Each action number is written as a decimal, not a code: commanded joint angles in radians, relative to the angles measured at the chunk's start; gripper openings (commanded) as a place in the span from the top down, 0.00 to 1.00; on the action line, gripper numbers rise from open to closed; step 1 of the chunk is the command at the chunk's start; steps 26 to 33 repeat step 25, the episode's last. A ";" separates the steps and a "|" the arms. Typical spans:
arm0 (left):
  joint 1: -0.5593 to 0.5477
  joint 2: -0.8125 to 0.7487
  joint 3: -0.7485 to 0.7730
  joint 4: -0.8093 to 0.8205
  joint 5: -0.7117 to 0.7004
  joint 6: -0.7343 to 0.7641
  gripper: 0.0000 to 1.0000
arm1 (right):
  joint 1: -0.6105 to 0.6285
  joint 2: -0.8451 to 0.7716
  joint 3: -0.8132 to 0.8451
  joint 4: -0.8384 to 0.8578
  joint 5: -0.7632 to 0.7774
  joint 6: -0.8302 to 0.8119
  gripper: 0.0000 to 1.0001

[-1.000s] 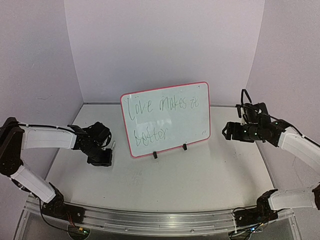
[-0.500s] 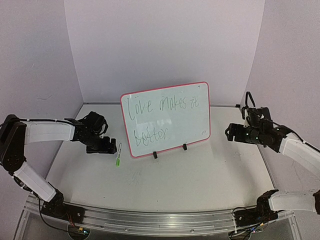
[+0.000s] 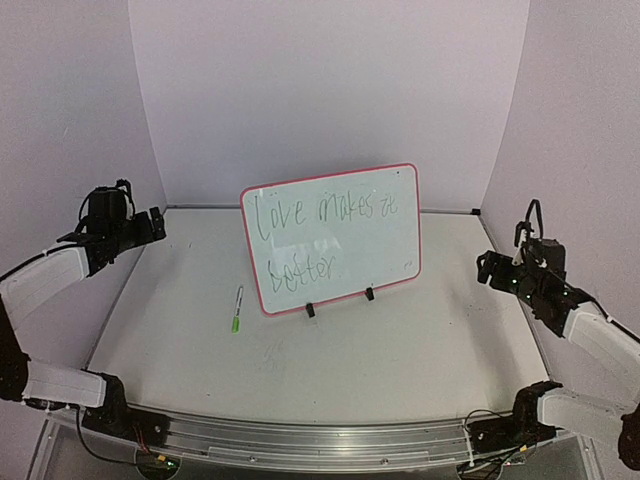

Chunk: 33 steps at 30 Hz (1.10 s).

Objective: Write a sentence on the whiteboard
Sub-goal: Reset both arms

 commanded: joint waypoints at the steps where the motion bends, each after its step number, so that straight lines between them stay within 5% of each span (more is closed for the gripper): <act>1: -0.002 -0.105 -0.142 0.243 -0.161 0.095 0.01 | -0.027 -0.089 -0.107 0.210 0.071 -0.036 0.03; 13: -0.002 -0.244 -0.533 0.575 -0.298 0.109 0.00 | -0.030 -0.308 -0.344 0.345 0.228 -0.077 0.02; 33: -0.002 -0.198 -0.537 0.610 -0.305 0.105 0.01 | -0.029 -0.293 -0.341 0.356 0.202 -0.084 0.02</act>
